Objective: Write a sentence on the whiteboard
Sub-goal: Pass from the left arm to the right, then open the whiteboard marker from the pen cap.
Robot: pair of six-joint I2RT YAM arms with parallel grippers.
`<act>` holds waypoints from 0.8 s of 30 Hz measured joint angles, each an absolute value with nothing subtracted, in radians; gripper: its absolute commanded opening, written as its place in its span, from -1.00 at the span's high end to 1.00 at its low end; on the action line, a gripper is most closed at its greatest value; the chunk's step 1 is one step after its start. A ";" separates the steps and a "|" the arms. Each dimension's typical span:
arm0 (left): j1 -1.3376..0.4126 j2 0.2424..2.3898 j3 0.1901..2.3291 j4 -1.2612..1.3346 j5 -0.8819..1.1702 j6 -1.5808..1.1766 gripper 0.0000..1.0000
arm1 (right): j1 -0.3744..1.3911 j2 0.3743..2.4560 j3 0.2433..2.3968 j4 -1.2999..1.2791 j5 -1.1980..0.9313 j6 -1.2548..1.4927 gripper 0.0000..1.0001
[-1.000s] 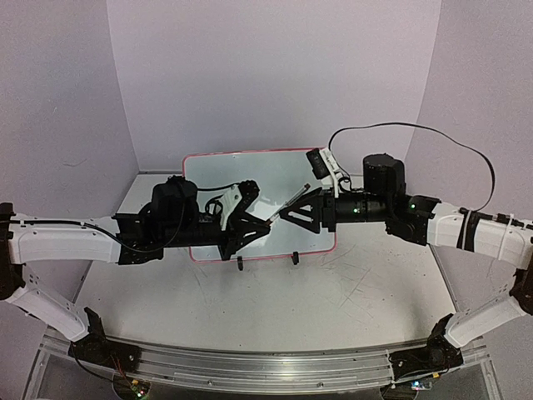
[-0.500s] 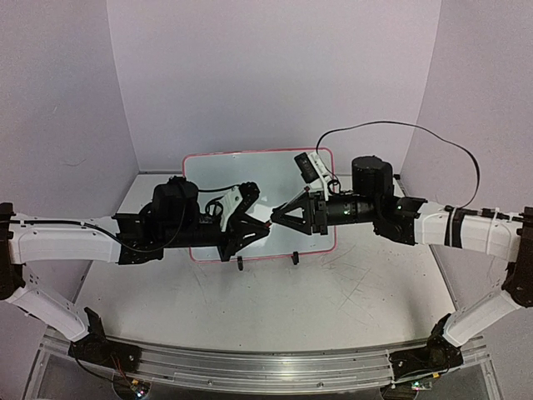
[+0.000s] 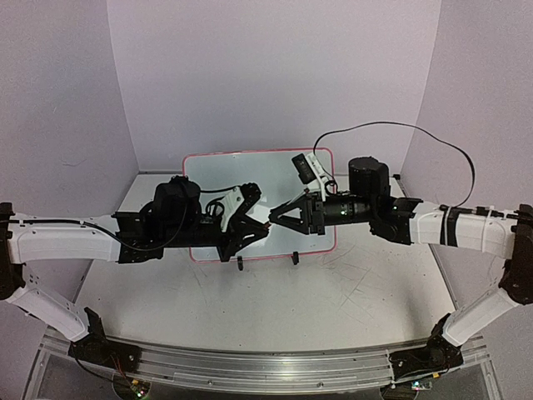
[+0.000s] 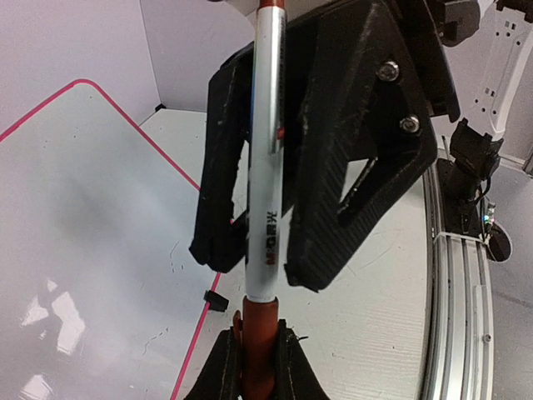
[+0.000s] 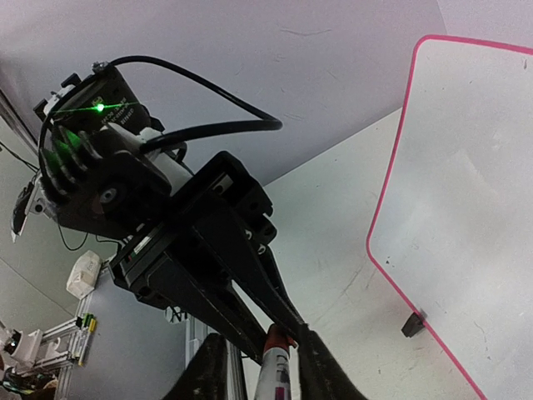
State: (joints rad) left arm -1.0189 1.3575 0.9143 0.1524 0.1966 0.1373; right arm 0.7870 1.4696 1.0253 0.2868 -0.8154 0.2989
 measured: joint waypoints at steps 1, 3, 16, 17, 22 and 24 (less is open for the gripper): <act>-1.019 1.357 0.916 0.150 0.193 0.138 1.00 | 0.788 1.475 1.028 0.286 -0.816 0.295 0.24; -1.019 1.357 0.916 0.141 0.185 0.138 1.00 | 0.788 1.482 1.030 0.283 -0.813 0.289 0.26; -1.020 1.356 0.916 0.131 0.180 0.137 1.00 | 0.789 1.484 1.030 0.292 -0.805 0.293 0.78; -1.020 1.356 0.916 0.131 0.181 0.137 1.00 | 0.789 1.484 1.030 0.291 -0.803 0.292 0.85; -1.021 1.355 0.916 0.131 0.179 0.133 1.00 | 0.788 1.484 1.030 0.291 -0.796 0.289 1.00; -1.021 1.354 0.916 0.131 0.179 0.133 1.00 | 0.788 1.484 1.030 0.292 -0.796 0.287 1.00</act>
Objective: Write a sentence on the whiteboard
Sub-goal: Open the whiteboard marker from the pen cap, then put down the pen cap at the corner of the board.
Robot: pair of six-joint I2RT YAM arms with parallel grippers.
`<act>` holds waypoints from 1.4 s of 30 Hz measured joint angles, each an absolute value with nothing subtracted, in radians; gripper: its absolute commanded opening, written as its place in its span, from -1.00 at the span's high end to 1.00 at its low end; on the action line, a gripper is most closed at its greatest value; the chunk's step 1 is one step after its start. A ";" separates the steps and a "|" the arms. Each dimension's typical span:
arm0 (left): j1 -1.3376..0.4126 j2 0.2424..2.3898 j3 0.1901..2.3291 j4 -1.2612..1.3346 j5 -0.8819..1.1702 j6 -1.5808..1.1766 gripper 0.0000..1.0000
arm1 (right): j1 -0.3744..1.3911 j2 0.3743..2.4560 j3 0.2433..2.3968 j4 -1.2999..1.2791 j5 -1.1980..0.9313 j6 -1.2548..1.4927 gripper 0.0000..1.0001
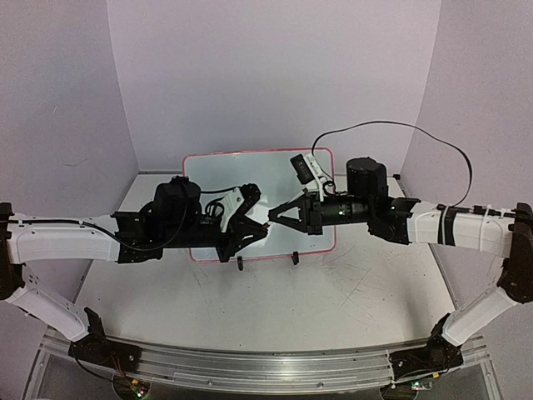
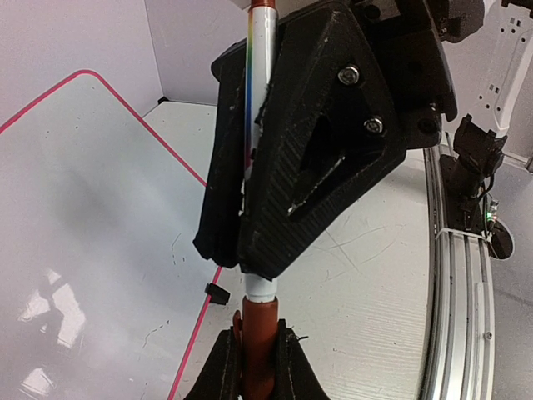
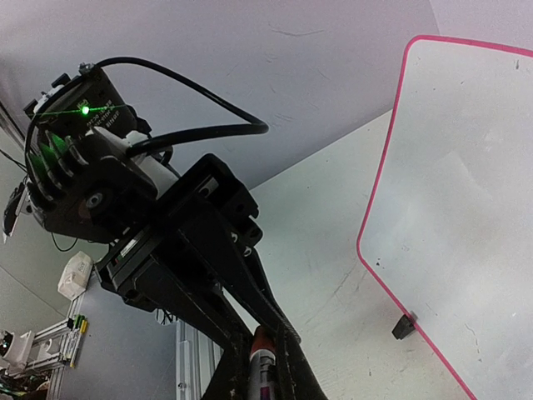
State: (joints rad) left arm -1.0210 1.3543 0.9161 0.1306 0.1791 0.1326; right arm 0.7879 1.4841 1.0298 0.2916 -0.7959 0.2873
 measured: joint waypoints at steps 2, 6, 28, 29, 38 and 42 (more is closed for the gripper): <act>-1.021 1.353 0.916 0.130 0.178 0.133 1.00 | 0.788 1.484 1.030 0.292 -0.796 0.285 1.00; -1.021 1.353 0.916 0.130 0.169 0.135 1.00 | 0.788 1.484 1.029 0.293 -0.786 0.286 1.00; -0.849 1.114 0.709 -0.115 -0.340 -0.406 1.00 | 0.696 1.042 0.878 0.219 -0.284 0.135 1.00; -0.821 1.115 0.714 -0.159 -0.369 -0.467 1.00 | 0.704 1.051 0.878 0.202 -0.266 0.123 1.00; -0.701 1.229 0.702 -0.485 -0.446 -0.892 1.00 | 0.707 1.064 0.878 0.173 -0.202 0.051 1.00; -0.636 1.301 0.672 -0.523 -0.452 -0.976 1.00 | 0.707 1.050 0.867 0.179 -0.203 0.040 1.00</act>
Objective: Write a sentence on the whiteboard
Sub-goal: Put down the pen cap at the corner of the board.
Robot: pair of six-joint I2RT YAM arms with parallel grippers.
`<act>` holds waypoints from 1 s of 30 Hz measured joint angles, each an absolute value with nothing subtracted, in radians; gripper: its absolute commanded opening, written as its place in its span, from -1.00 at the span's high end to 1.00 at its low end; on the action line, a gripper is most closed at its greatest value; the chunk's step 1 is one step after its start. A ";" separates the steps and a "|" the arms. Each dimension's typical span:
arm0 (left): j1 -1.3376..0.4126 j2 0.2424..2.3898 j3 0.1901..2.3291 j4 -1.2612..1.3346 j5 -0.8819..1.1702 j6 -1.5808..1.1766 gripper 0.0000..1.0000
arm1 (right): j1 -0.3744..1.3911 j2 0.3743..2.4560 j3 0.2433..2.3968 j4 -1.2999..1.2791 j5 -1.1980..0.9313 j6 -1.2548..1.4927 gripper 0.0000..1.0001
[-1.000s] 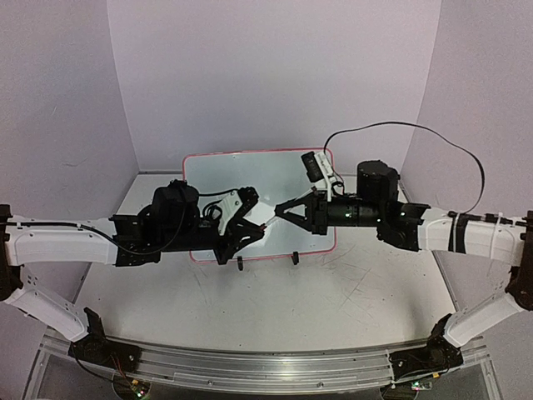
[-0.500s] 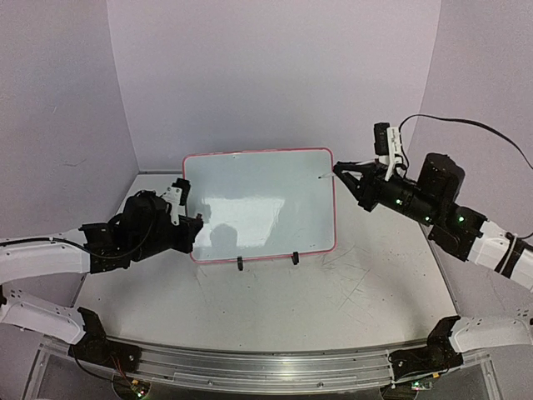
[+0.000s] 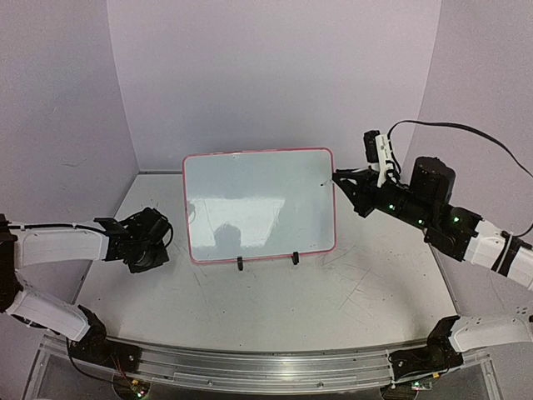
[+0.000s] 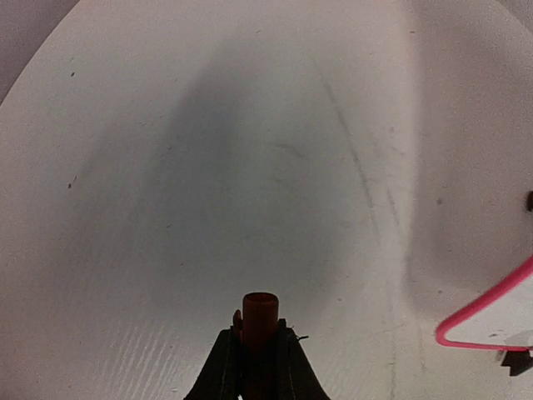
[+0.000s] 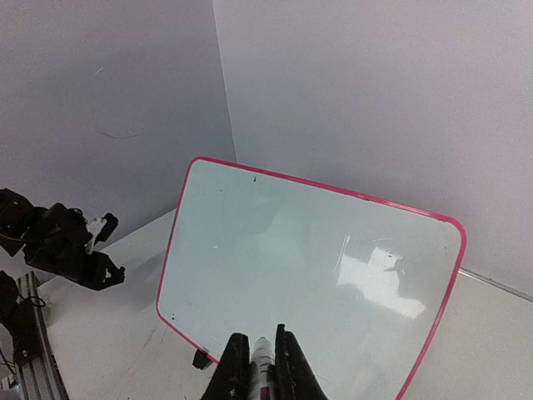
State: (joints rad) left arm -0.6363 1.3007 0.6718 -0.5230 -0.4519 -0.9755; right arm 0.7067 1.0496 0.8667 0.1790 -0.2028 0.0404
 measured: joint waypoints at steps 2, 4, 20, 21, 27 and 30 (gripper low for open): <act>-0.623 1.327 0.663 -0.538 -0.458 -1.003 1.00 | 0.707 1.036 0.852 0.186 -0.202 0.037 1.00; -0.621 1.355 0.661 -0.541 -0.460 -1.025 1.00 | 0.707 1.018 0.834 0.189 -0.202 0.036 1.00; -0.621 1.472 0.646 -0.541 -0.475 -1.073 0.56 | 0.707 0.992 0.796 0.224 -0.203 0.037 1.00; -0.621 1.471 0.646 -0.541 -0.475 -1.072 0.49 | 0.707 0.992 0.796 0.225 -0.203 0.037 1.00; -0.621 1.442 0.639 -0.542 -0.474 -1.070 0.16 | 0.707 0.999 0.796 0.224 -0.203 0.037 1.00; -0.621 1.410 0.639 -0.541 -0.468 -1.060 0.07 | 0.707 1.000 0.796 0.225 -0.203 0.038 1.00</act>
State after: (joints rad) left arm -0.6209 1.4103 0.6388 -0.5411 -0.4675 -1.0595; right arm 0.7067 1.0000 0.7959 0.2247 -0.2031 0.0376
